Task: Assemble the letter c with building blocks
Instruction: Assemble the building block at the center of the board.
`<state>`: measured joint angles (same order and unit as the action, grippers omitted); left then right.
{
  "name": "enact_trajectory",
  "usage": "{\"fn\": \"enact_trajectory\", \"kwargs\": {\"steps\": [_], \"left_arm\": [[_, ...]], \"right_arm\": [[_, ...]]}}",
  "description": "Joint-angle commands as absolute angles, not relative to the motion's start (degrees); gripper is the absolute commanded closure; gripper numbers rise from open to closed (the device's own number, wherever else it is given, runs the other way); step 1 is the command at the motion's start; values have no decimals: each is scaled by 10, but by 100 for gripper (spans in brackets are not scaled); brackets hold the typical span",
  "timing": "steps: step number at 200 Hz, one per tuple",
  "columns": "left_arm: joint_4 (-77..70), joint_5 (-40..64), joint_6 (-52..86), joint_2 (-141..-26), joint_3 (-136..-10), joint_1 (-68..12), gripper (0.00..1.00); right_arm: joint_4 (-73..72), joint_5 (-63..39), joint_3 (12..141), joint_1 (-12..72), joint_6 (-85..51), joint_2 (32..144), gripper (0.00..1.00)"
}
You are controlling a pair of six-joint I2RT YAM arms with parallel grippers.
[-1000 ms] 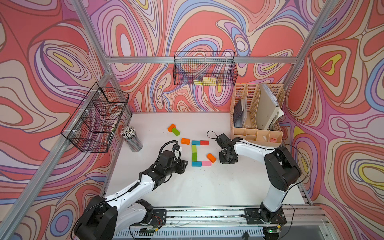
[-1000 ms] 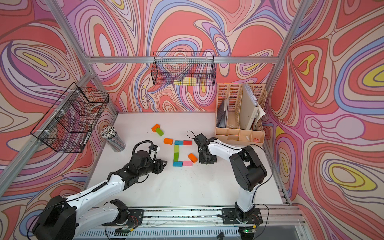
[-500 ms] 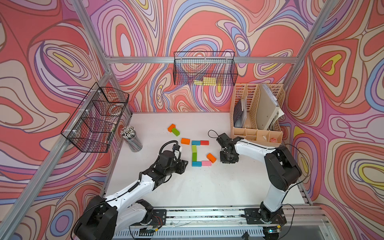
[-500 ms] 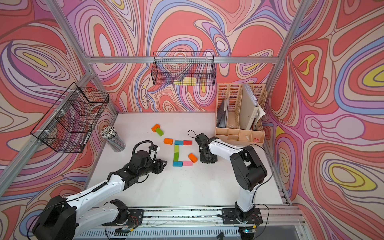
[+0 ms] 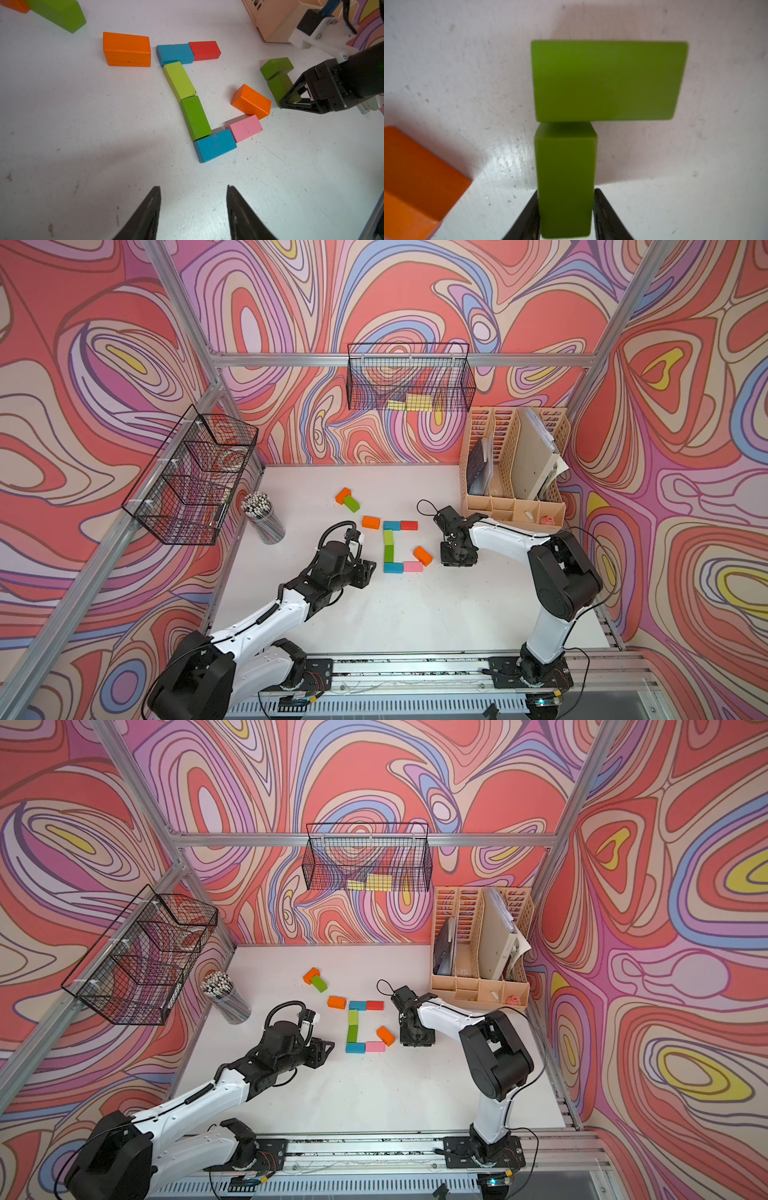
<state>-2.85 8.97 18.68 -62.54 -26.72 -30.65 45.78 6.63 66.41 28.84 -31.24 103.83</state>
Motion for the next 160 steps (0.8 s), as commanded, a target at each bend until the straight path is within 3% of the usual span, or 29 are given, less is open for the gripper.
{"fn": "enact_trajectory", "kwargs": {"steps": [1, 70, 160], "left_arm": [[-41, 92, 186, -618, -260, -302, 46], [-42, 93, 187, -619, -258, -302, 46], [-45, 91, 186, -622, -259, -302, 46]], "right_arm": [[456, 73, 666, 286, -318, 1042, 55], [458, 79, 669, 286, -317, 1040, 63], [461, 86, 684, 284, -313, 1054, 63]]}}
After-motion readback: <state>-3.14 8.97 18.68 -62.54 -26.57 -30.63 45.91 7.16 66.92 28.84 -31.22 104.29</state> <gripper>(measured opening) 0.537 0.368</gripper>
